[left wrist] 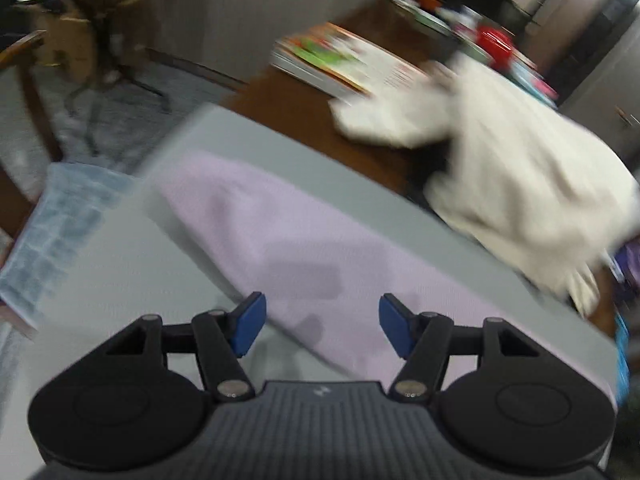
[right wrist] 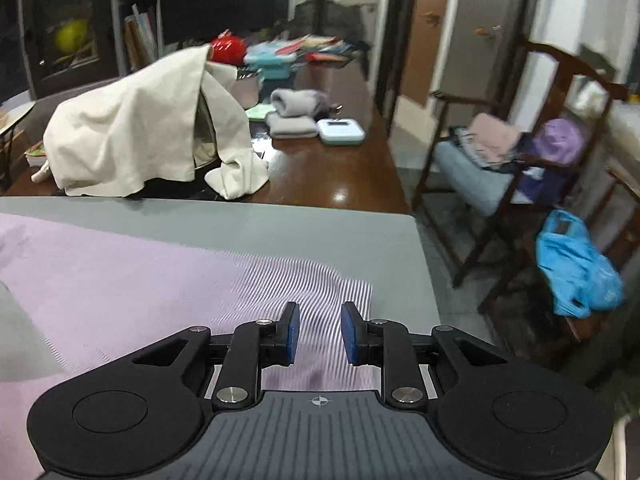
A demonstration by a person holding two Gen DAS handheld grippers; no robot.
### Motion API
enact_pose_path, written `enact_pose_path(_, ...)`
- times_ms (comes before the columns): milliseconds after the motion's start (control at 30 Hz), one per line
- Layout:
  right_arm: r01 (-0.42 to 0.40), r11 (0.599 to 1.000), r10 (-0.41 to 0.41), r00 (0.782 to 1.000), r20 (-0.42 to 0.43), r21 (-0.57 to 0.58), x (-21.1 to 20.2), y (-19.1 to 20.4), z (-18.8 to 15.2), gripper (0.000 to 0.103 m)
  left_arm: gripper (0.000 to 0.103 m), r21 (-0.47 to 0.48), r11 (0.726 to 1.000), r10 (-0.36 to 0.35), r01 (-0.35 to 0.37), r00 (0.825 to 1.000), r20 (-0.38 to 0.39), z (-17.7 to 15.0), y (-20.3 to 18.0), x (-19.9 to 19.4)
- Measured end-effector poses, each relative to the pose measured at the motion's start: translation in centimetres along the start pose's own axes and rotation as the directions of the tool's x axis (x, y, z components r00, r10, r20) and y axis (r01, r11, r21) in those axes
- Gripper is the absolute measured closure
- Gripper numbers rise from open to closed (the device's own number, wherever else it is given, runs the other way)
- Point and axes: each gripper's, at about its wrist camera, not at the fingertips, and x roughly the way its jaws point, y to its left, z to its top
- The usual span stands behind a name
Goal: Fold clothes
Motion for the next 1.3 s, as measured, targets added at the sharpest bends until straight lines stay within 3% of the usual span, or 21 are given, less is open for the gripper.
enact_pose_path(133,-0.140,0.988,0.137,0.990,-0.041,-0.065,4.2,-2.5,1.9,0.079,0.040,-0.110,0.992,0.066,-0.068,0.998,-0.019,2.7,4.0,2.1)
enact_pose_path(200,-0.216,0.970,0.209,0.975,-0.070,-0.116,5.7,-3.2,2.4,0.076,0.040,-0.138,0.989,0.057,-0.061,0.998,-0.032,3.1,4.9,2.5)
enact_pose_path(333,-0.272,0.942,0.242,0.956,-0.165,-0.195,8.7,-3.6,3.1,0.065,0.038,-0.127,0.992,0.012,-0.019,0.998,-0.054,3.4,4.9,3.9)
enact_pose_path(367,-0.280,0.937,0.234,0.947,-0.220,-0.211,9.7,-3.6,3.2,0.065,0.055,-0.096,0.995,0.021,-0.027,0.998,-0.060,3.4,4.3,4.2)
enact_pose_path(400,-0.294,0.927,0.233,0.938,-0.255,-0.234,10.3,-3.4,3.1,0.067,0.097,-0.064,0.997,0.032,-0.036,0.997,-0.065,3.5,3.6,4.4)
enact_pose_path(433,-0.302,0.914,0.235,0.938,-0.254,-0.272,10.4,-3.1,3.0,0.090,0.094,-0.020,0.998,0.054,-0.055,0.996,-0.064,3.4,2.7,4.5)
enact_pose_path(467,-0.294,0.902,0.221,0.943,-0.248,-0.316,10.2,-2.5,2.8,0.099,0.095,0.022,0.997,0.077,-0.076,0.995,-0.060,3.4,1.8,4.5)
enact_pose_path(600,-0.181,0.856,0.108,0.979,-0.173,-0.485,9.9,-0.3,1.9,0.100,0.096,0.095,0.983,0.155,-0.157,0.987,0.029,3.8,-0.1,4.5)
enact_pose_path(667,-0.098,0.867,0.048,0.992,-0.115,-0.489,10.3,-0.3,2.3,0.100,0.095,0.059,0.988,0.137,-0.142,0.987,0.080,5.0,-0.5,4.6)
enact_pose_path(767,-0.060,0.887,0.030,0.997,-0.073,-0.457,11.3,-1.1,3.4,0.099,0.095,0.057,0.985,0.152,-0.161,0.980,0.129,6.2,-1.8,5.0)
enact_pose_path(833,-0.056,0.888,0.033,0.998,-0.057,-0.457,11.8,-1.2,3.6,0.099,0.093,0.081,0.980,0.170,-0.182,0.976,0.133,6.6,-2.3,6.0)
enact_pose_path(867,-0.054,0.890,0.032,0.998,-0.056,-0.452,12.3,-1.3,3.6,0.099,0.085,0.103,0.975,0.184,-0.197,0.975,0.123,6.8,-2.6,6.8)
enact_pose_path(900,-0.057,0.894,0.034,0.998,-0.061,-0.445,12.7,-1.4,3.6,0.097,0.077,0.137,0.968,0.203,-0.209,0.978,0.057,6.8,-2.8,7.8)
enact_pose_path(967,-0.090,0.912,0.061,0.995,-0.084,-0.401,12.6,-2.2,3.8,0.093,0.075,0.200,0.955,0.215,-0.219,0.976,0.040,6.4,-2.8,7.8)
enact_pose_path(1033,-0.101,0.932,0.084,0.994,-0.063,-0.347,11.2,-3.6,3.9,0.089,0.071,0.189,0.963,0.188,-0.191,0.982,0.035,6.1,-1.4,6.5)
enact_pose_path(1100,-0.094,0.958,0.094,0.995,-0.016,-0.272,9.1,-5.2,4.0,0.083,0.058,0.181,0.967,0.175,-0.179,0.984,0.037,5.8,-0.3,5.4)
enact_pose_path(1200,-0.073,0.982,0.075,0.997,0.001,-0.176,5.6,-7.0,2.8,0.079,0.054,0.131,0.970,0.197,-0.203,0.979,0.059,4.1,3.7,1.8)
enact_pose_path(1300,-0.030,0.996,0.025,0.998,-0.052,-0.089,2.5,-7.5,0.0,0.079,0.053,0.068,0.993,0.099,-0.100,0.995,0.016,1.0,7.3,-2.0)
